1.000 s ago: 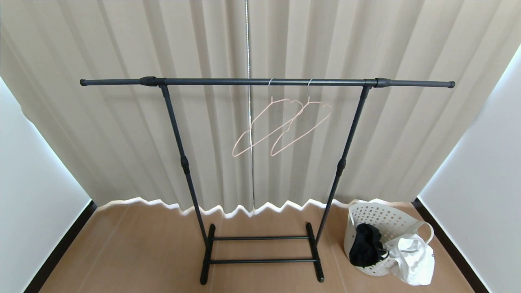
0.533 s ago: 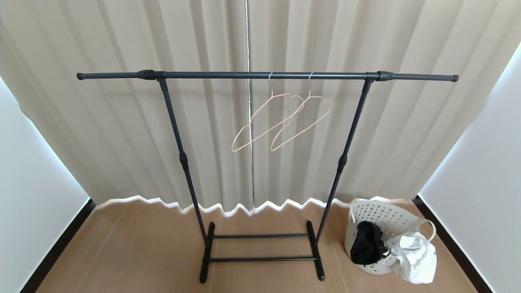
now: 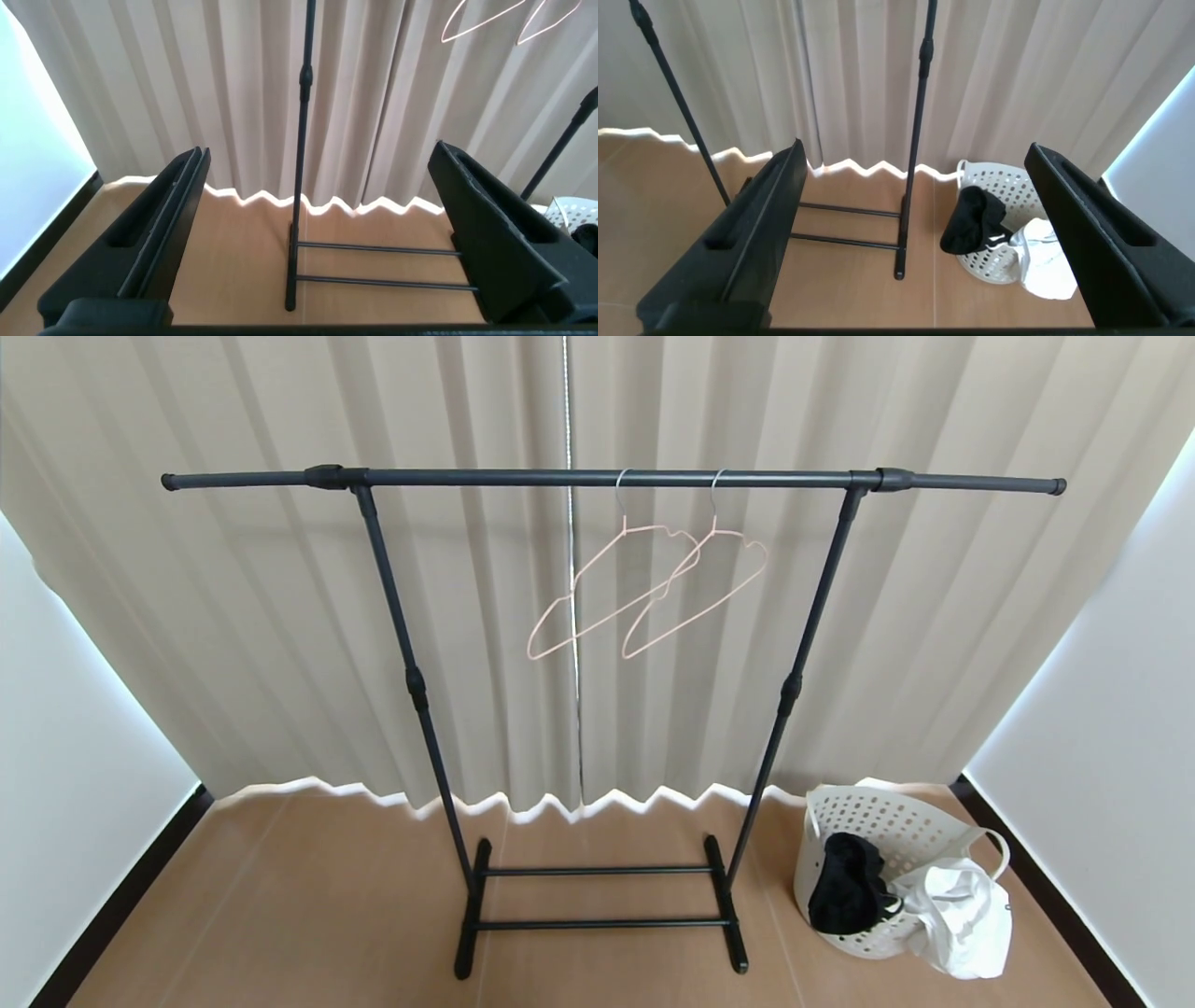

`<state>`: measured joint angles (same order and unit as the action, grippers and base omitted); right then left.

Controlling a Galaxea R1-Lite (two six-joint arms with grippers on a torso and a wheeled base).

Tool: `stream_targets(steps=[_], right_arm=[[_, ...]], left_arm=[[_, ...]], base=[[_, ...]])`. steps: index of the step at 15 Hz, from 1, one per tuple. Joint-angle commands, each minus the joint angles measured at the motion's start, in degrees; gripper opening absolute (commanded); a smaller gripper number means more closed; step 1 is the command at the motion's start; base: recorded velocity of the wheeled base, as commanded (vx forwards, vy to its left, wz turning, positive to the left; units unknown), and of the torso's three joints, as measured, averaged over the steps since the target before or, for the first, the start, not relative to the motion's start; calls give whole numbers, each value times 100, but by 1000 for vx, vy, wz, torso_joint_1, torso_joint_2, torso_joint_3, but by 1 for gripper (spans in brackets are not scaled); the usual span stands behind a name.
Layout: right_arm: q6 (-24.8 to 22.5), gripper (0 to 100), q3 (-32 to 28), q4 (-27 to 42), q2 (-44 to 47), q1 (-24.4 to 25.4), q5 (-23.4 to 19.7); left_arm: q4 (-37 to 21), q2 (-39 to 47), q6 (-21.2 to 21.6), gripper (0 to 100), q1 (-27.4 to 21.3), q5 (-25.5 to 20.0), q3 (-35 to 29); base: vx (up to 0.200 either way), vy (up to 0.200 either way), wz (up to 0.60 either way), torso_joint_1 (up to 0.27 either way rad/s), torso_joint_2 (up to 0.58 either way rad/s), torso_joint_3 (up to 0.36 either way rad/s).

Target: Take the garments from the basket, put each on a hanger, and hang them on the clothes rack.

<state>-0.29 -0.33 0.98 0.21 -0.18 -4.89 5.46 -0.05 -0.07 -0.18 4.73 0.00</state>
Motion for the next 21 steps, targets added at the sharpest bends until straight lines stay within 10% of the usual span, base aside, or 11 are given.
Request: stream_targets(steps=[1, 21], right_arm=[[3, 100, -2, -1, -3, 1, -3], [12, 100, -2, -1, -3, 1, -3]], left_arm=[[-1, 5, -10, 100, 1, 2, 0], [-1, 5, -28, 100, 1, -7, 0]], base=[[0, 0, 0, -163, 373, 217], [0, 0, -90, -160, 423, 260]])
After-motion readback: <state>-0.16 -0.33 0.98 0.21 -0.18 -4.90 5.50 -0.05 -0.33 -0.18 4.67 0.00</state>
